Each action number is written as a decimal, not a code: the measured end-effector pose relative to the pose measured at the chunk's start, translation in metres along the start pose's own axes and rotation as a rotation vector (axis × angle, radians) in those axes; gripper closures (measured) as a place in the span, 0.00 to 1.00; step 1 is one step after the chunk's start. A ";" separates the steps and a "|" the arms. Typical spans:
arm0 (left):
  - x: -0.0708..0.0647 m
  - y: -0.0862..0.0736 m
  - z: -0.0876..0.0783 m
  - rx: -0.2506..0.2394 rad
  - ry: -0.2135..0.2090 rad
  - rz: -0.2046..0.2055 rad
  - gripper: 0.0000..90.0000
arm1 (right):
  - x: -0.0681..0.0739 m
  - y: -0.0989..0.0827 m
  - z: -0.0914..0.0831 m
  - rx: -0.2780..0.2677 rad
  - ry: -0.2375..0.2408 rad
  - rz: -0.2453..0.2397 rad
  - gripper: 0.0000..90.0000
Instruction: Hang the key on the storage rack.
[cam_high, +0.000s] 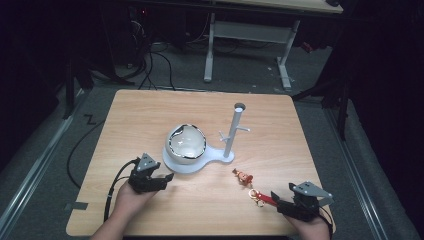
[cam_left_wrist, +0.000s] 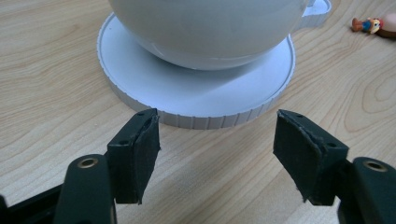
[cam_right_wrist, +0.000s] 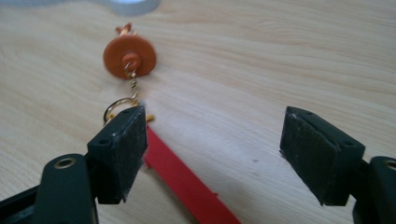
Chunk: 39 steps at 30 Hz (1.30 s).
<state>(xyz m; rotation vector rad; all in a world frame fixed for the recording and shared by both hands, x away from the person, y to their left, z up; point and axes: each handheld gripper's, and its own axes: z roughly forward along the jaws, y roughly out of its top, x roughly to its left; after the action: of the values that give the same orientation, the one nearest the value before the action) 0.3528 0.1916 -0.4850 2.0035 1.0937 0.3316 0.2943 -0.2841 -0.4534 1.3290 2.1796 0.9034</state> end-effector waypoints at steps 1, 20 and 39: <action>0.000 0.000 0.000 0.002 0.001 0.006 0.35 | 0.003 0.001 0.002 0.014 0.000 -0.013 0.26; 0.002 -0.008 -0.010 0.002 0.007 0.012 0.36 | 0.027 0.004 0.034 0.152 -0.001 -0.175 0.26; 0.009 -0.024 -0.029 0.008 0.036 -0.019 0.36 | 0.066 0.028 0.051 0.121 0.111 -0.230 0.27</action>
<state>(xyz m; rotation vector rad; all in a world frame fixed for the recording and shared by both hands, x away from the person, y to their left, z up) 0.3282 0.2209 -0.4863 2.0001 1.1370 0.3555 0.3147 -0.2001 -0.4702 1.0736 2.4460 0.7833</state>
